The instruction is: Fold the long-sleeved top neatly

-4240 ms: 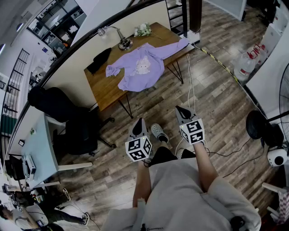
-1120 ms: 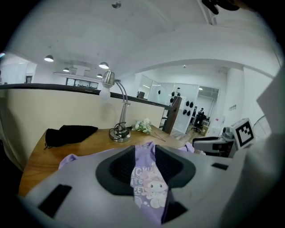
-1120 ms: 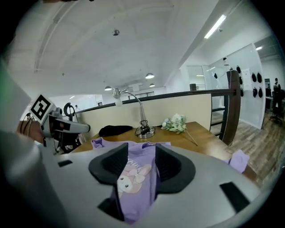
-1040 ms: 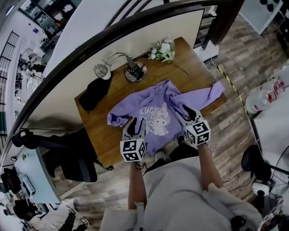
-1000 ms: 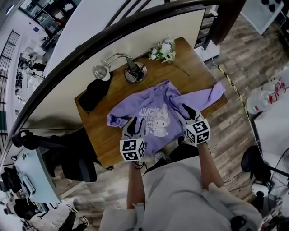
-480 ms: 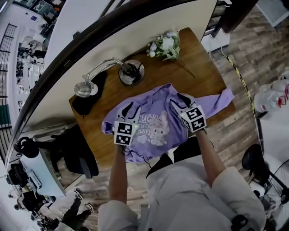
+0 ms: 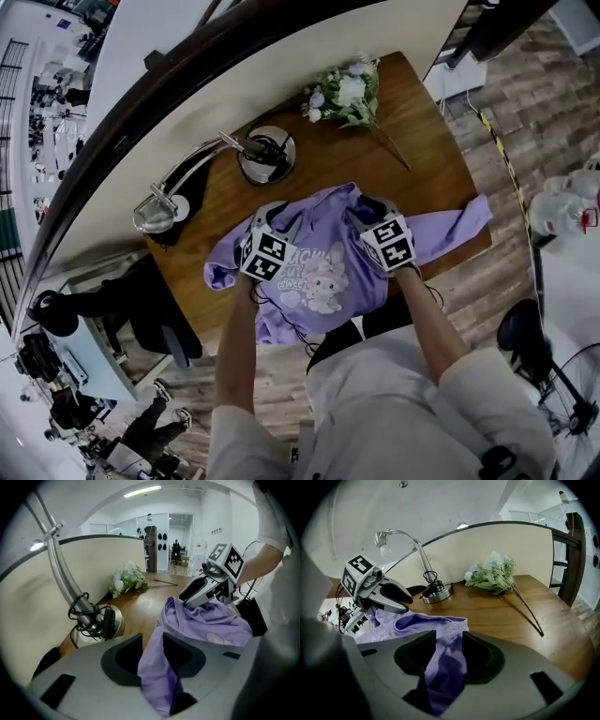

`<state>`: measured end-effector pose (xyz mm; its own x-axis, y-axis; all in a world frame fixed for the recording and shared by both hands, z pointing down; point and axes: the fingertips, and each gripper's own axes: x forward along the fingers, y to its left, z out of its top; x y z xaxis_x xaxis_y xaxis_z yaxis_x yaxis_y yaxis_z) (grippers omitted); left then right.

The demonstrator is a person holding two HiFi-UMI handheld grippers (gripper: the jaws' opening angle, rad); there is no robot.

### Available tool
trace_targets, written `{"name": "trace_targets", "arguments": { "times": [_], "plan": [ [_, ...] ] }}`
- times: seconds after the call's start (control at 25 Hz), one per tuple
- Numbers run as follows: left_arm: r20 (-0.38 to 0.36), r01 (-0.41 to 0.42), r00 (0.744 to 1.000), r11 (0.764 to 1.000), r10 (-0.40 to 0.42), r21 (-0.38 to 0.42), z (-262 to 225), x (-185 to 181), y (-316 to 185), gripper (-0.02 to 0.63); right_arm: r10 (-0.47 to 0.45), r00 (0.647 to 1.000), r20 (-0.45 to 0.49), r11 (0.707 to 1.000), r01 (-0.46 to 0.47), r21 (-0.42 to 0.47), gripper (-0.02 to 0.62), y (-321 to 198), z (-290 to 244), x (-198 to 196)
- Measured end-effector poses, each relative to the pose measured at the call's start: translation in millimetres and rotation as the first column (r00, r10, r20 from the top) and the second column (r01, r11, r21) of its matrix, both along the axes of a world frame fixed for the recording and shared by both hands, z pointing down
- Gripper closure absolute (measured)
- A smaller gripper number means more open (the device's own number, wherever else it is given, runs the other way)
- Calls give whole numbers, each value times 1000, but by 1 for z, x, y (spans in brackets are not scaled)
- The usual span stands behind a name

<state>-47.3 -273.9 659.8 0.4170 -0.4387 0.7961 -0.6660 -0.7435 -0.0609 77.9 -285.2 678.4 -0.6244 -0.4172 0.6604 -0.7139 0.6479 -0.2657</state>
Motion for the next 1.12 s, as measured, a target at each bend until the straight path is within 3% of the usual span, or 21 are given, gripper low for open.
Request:
{"name": "trace_targets", "arguments": {
  "times": [0.2,0.4,0.6,0.84,0.92,1.0,1.12],
  "plan": [
    [30,-135,990,990,136,-48,20,23,-6,456,-40,998,-39,999,41,6,450,0,17,-3],
    [30,-199,978,968,206,-152,39,19,3,446,-58,998,-24,998,59,16,504,0,15,-3],
    [-71,-228,973,949,218,-217,31,15,13,443,-68,998,-12,997,68,18,539,3,9,-2],
    [44,-260,960,938,277,-230,52,17,10,445,-85,996,-9,995,86,47,552,5,2,-2],
    [73,-257,958,942,278,-215,52,15,6,472,-92,996,-7,994,93,52,552,6,-3,-2],
    [115,-259,952,947,284,-191,53,13,4,557,-95,996,0,993,94,66,552,7,-8,-1],
    [115,-222,964,963,240,-150,48,8,5,568,-101,995,6,990,100,96,552,9,-17,-1]
  ]
}}
